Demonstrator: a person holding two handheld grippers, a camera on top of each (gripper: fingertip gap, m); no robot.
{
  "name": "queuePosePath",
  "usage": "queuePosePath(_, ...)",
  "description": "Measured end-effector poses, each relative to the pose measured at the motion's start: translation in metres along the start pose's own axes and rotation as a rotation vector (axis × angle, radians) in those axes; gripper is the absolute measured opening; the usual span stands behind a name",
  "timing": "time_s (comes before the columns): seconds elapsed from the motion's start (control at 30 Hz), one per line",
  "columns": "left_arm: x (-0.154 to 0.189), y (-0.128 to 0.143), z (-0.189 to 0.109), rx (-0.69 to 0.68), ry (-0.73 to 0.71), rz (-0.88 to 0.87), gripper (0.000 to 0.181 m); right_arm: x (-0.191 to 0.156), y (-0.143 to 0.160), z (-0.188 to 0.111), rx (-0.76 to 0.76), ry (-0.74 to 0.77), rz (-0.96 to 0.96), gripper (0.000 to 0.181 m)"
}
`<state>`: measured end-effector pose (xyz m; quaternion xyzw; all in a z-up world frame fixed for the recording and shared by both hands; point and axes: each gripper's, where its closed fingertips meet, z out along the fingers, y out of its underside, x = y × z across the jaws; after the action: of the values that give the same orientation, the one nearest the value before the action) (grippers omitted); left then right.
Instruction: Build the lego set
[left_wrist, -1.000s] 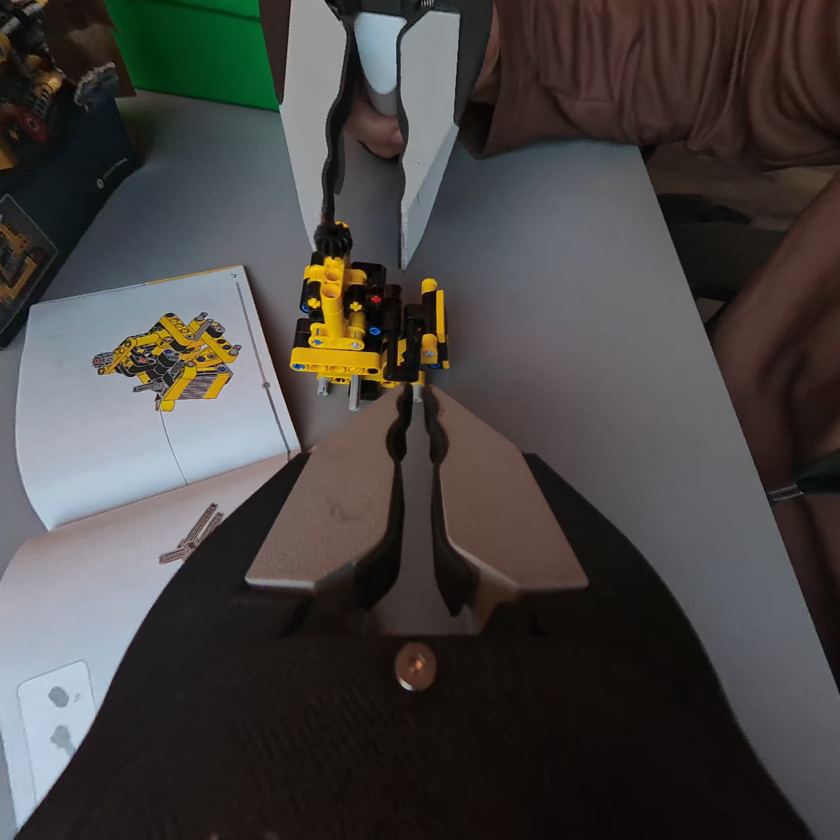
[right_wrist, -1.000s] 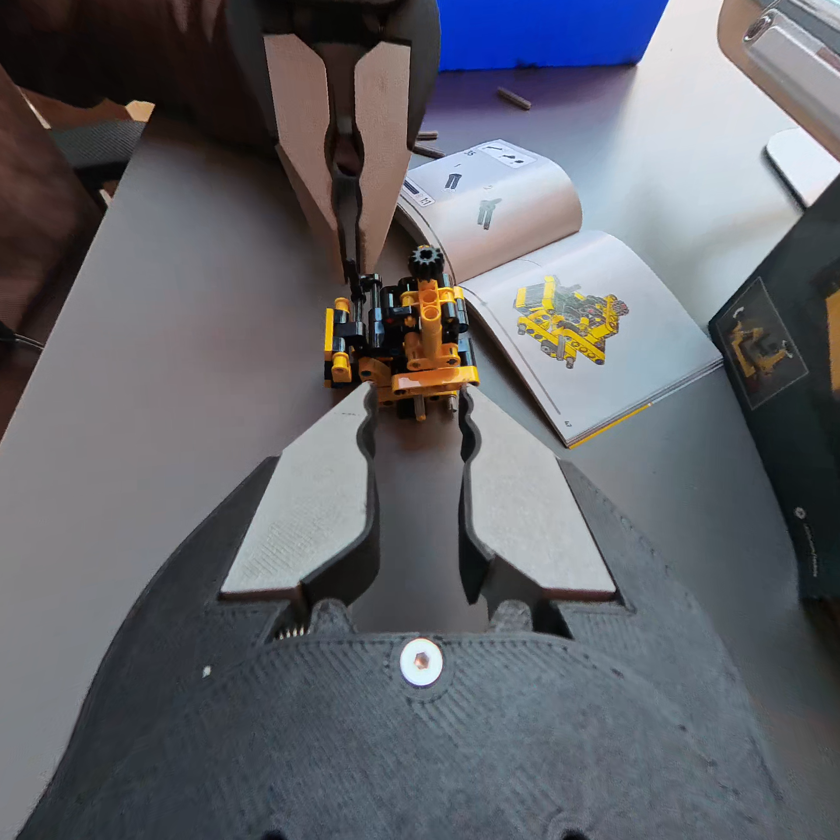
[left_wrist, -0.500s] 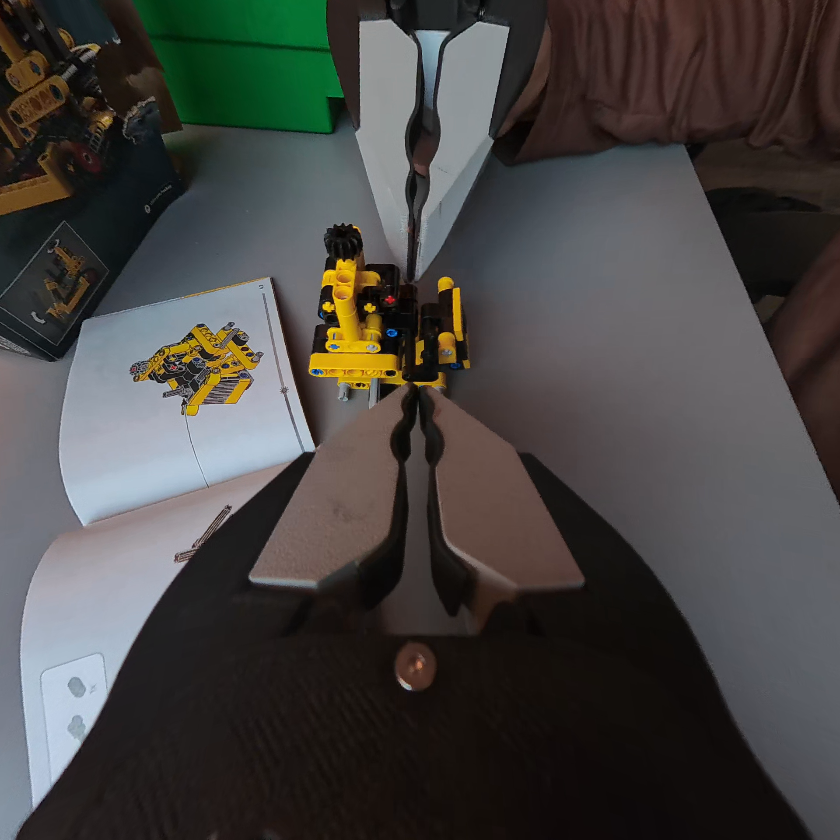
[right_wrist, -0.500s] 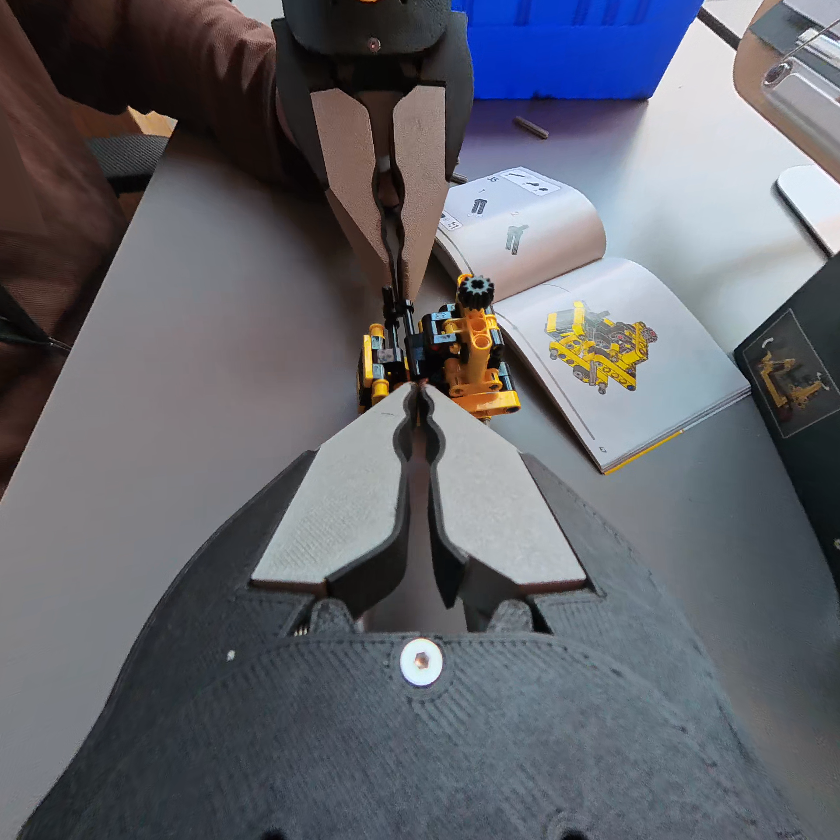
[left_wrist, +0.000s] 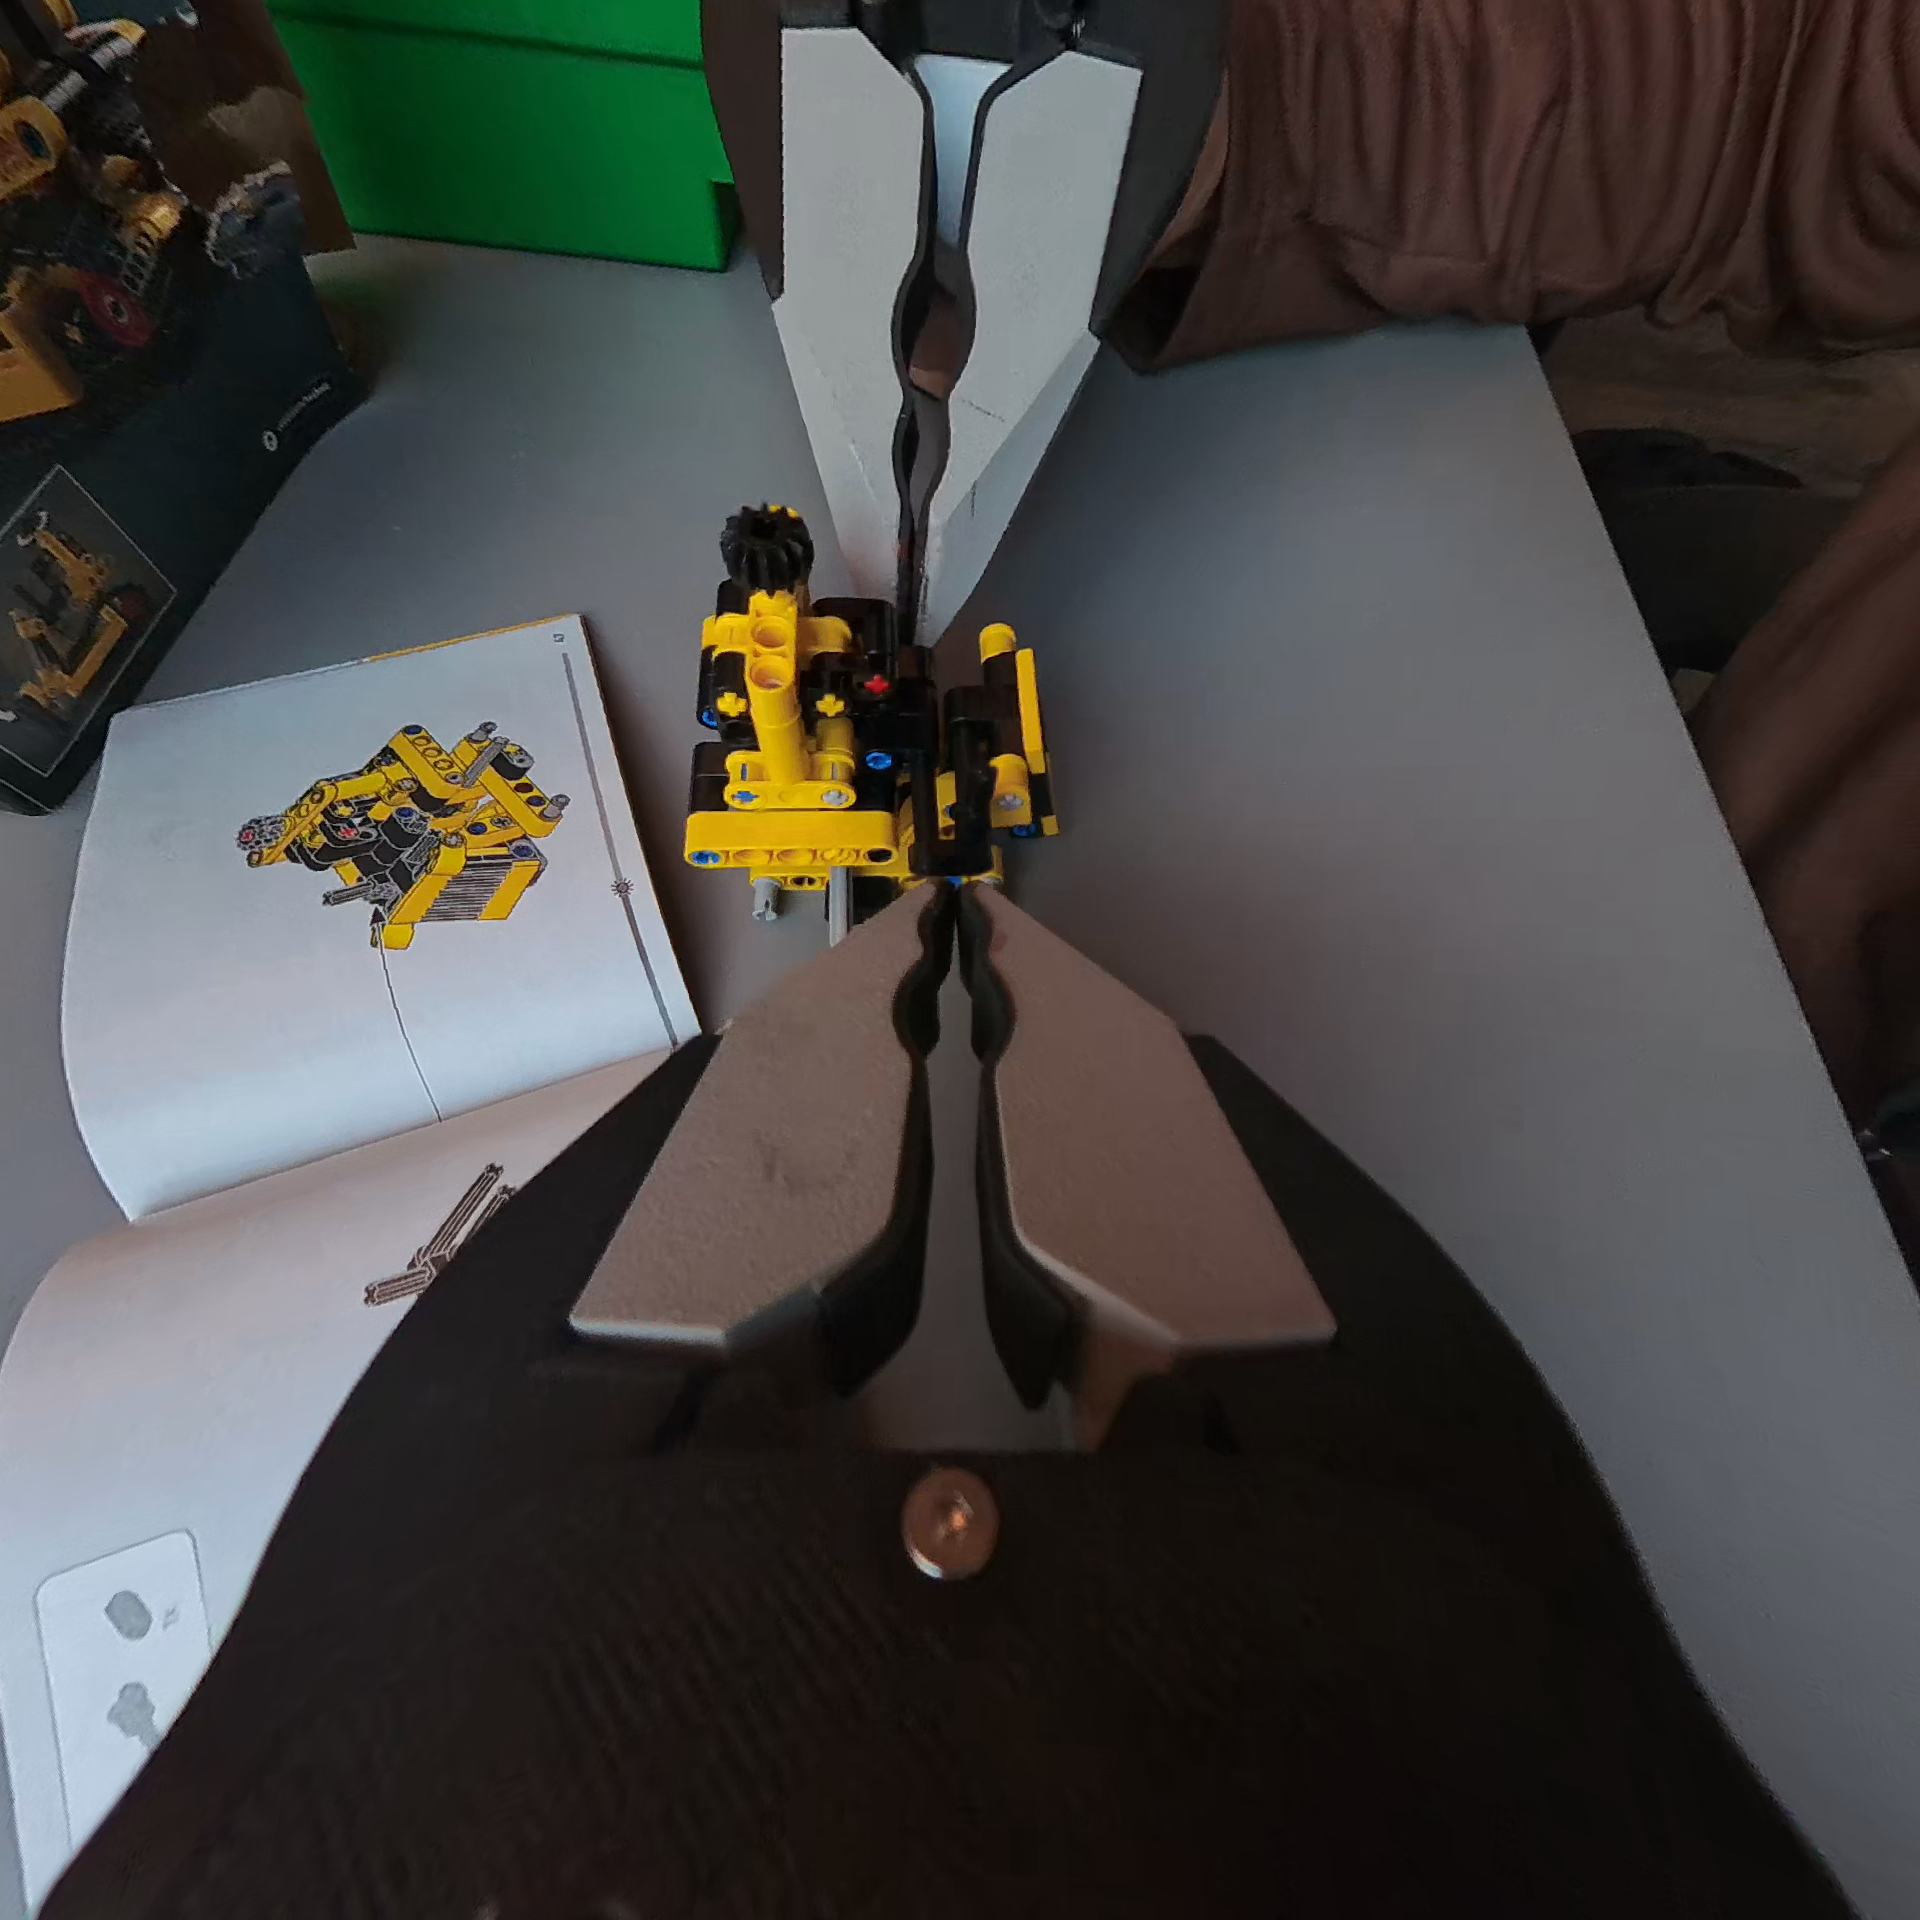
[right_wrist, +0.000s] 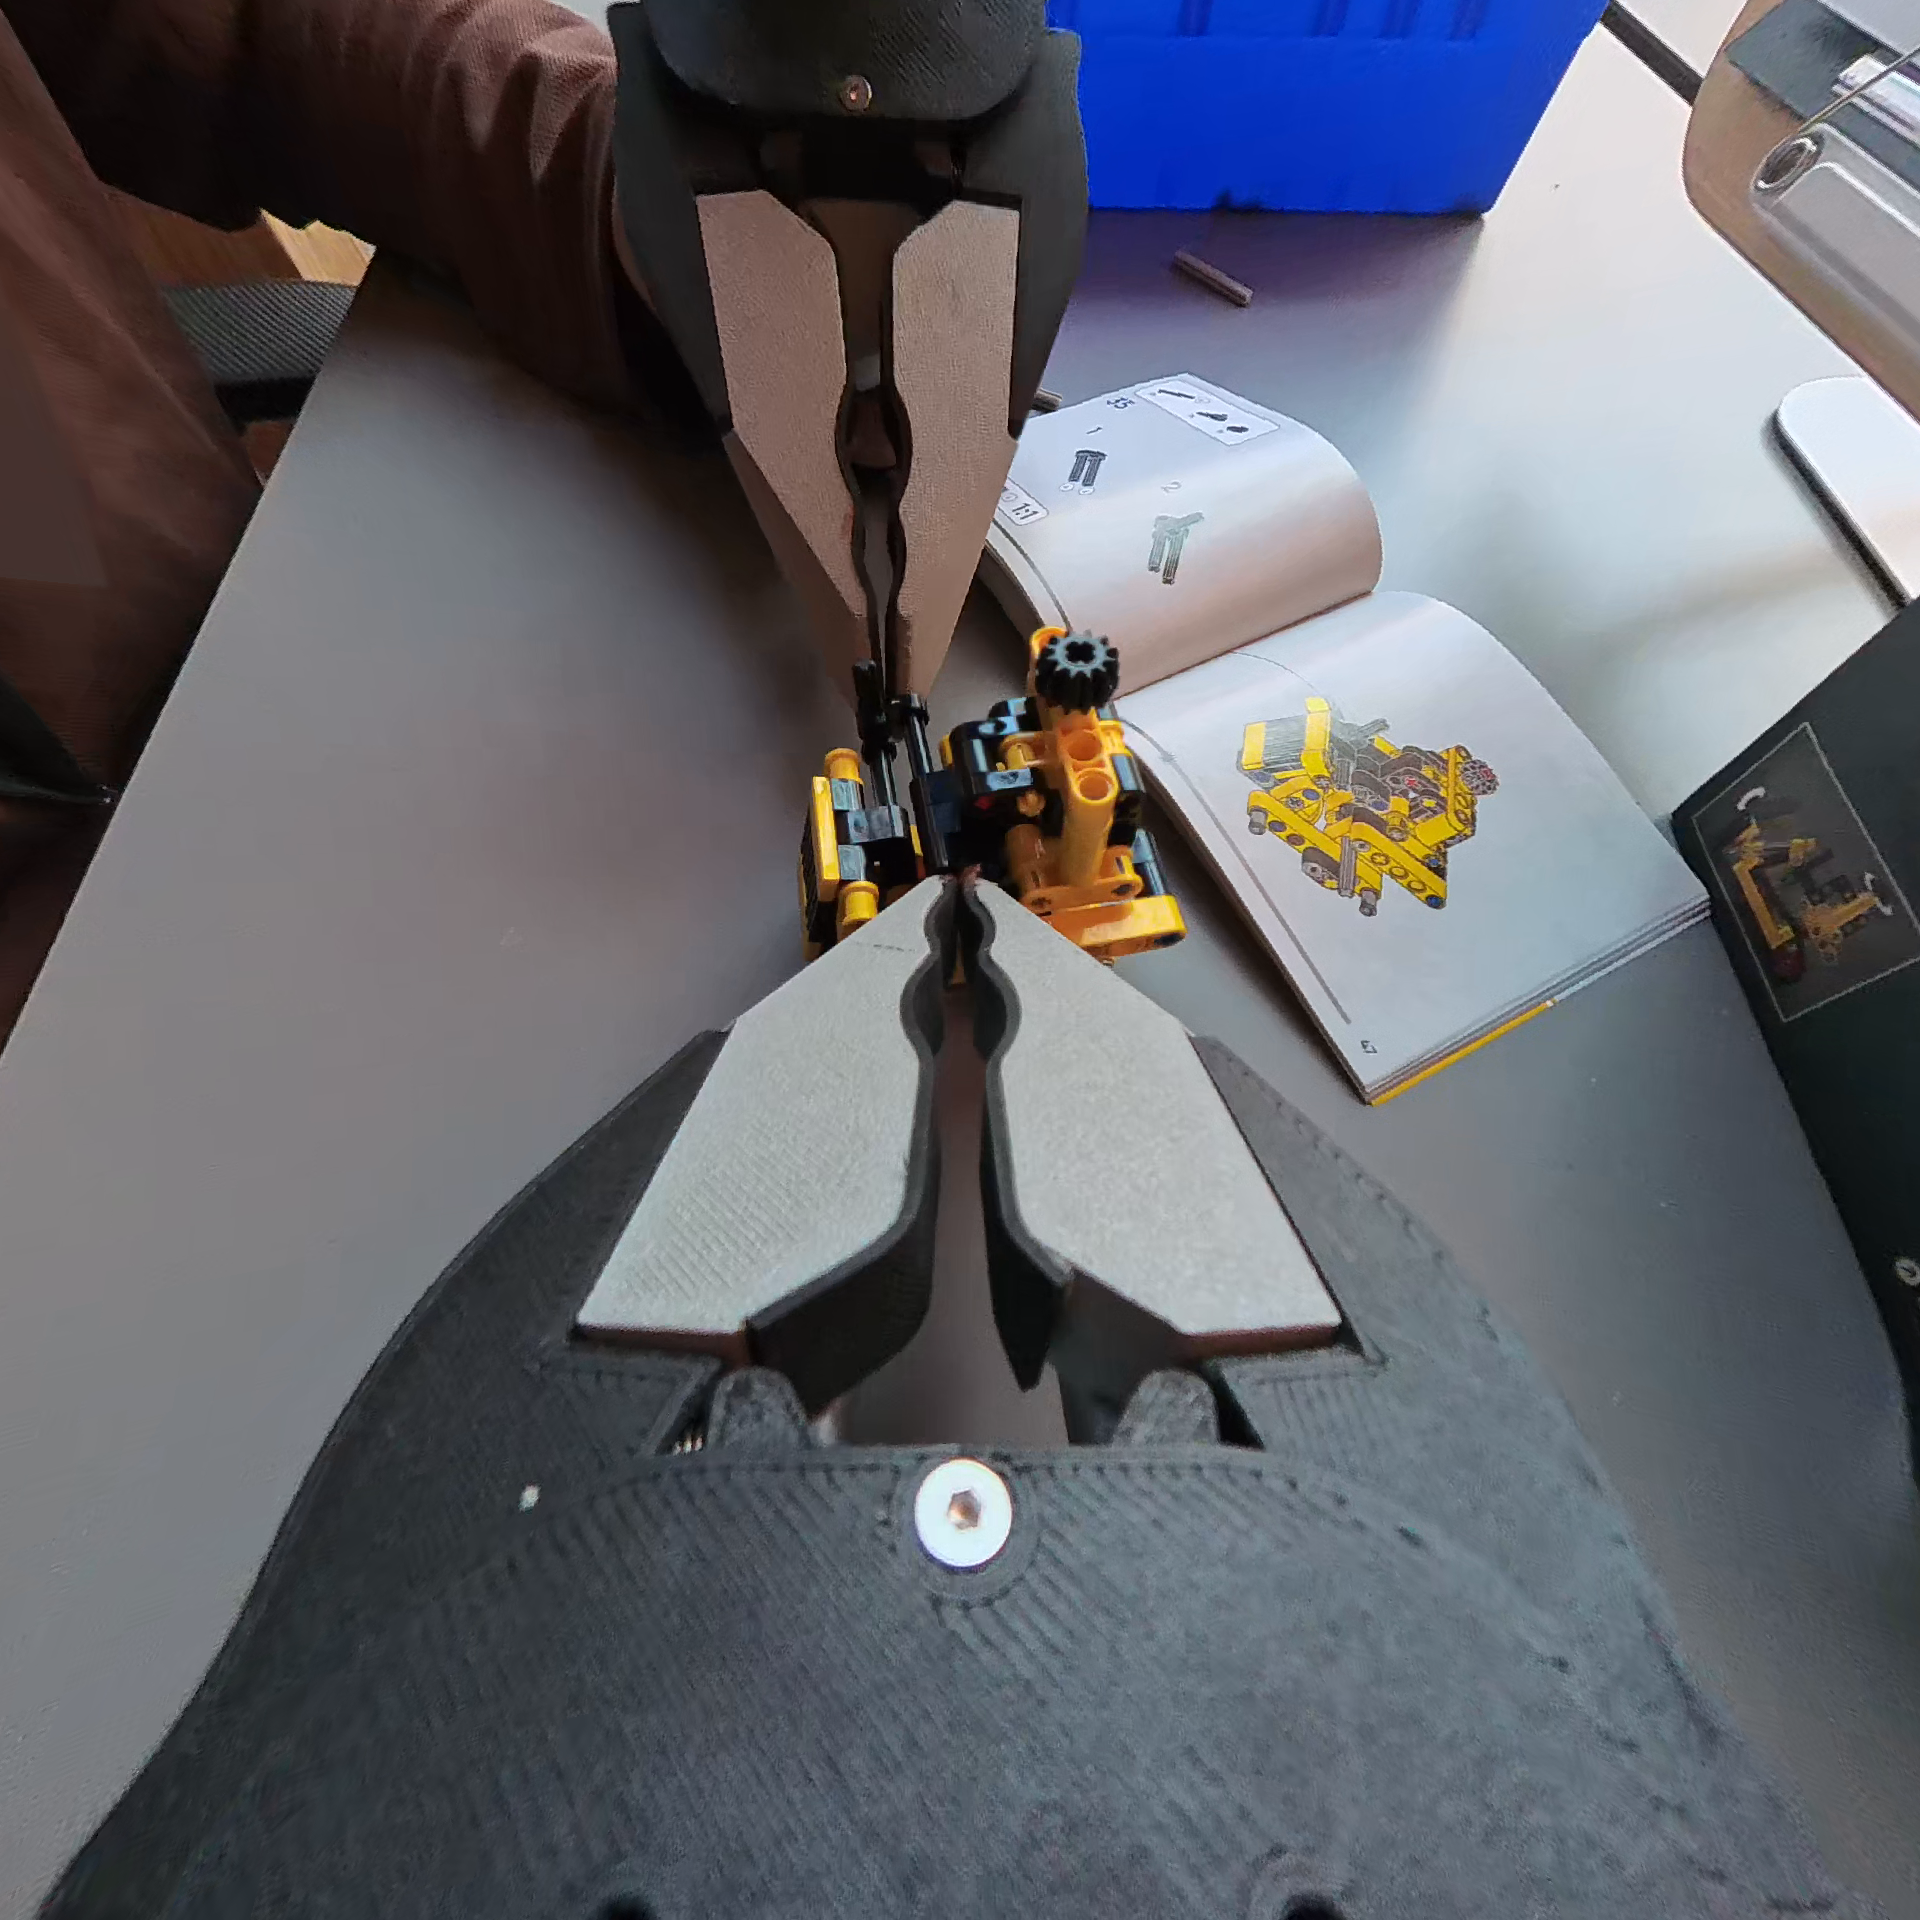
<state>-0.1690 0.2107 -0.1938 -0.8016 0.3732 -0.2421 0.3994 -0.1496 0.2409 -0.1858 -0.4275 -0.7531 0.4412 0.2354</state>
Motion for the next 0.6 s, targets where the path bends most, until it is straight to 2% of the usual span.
queuePosePath(0.03,-0.0002,-0.0007,0.0004,0.004,0.002,-0.004,0.0,0.0008,-0.0004,0.0004,0.001,0.003,-0.001,0.0)
queuePosePath(0.6,0.0019,0.0018,-0.0062,0.008,-0.017,0.034,0.0,0.0009,-0.0006,0.0014,-0.002,-0.013,-0.011,0.0)
